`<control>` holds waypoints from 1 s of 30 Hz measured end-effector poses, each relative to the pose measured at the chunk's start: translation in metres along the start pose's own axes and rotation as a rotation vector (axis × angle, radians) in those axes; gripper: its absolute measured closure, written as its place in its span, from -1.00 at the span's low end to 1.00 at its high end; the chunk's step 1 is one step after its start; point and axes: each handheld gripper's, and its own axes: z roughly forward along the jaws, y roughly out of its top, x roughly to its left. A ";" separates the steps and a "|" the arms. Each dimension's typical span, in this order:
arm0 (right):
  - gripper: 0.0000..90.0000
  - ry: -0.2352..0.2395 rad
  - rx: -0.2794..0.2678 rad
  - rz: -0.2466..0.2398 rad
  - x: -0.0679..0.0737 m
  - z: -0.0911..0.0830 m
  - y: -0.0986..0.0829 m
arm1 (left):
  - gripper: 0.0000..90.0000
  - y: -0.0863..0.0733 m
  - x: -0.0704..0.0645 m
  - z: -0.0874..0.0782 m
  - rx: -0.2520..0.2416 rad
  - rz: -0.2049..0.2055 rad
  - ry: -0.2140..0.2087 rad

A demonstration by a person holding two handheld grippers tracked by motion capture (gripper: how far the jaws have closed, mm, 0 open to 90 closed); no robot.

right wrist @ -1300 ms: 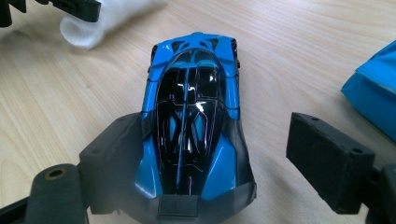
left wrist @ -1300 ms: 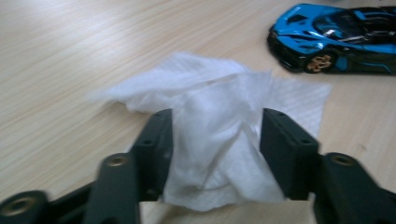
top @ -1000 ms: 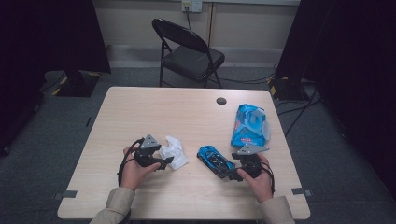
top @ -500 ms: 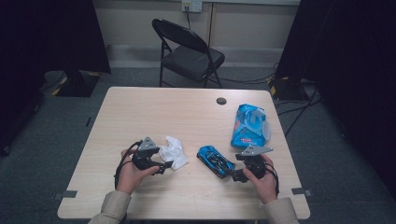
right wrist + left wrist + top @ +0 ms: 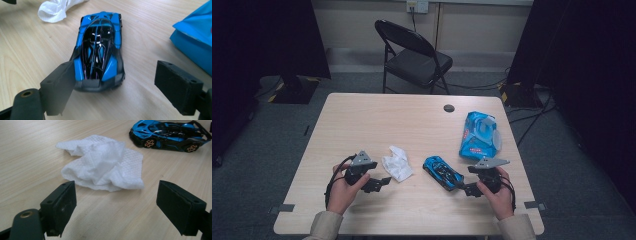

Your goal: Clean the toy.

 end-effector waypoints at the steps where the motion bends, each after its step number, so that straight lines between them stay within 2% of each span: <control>1: -0.62 0.001 0.008 -0.001 -0.001 -0.002 -0.002 | -0.64 -0.001 -0.002 -0.002 -0.006 0.002 -0.011; 3: -0.62 -0.002 0.012 -0.002 -0.001 -0.003 -0.003 | -0.64 -0.001 -0.003 -0.004 -0.008 0.003 -0.015; 6: -0.62 0.000 0.019 -0.007 -0.002 -0.007 -0.006 | -0.63 -0.002 -0.004 -0.006 -0.001 0.027 -0.004; 8: -0.62 -0.005 0.015 0.002 -0.003 -0.012 -0.008 | -0.63 -0.003 -0.005 -0.008 0.001 0.011 -0.013; 24: -0.62 -0.004 0.036 0.001 -0.005 -0.024 -0.018 | -0.63 -0.016 -0.006 -0.020 -0.008 0.009 -0.021; 30: -0.62 0.003 0.037 -0.001 -0.005 -0.027 -0.020 | -0.63 -0.021 -0.006 -0.026 -0.009 -0.007 -0.022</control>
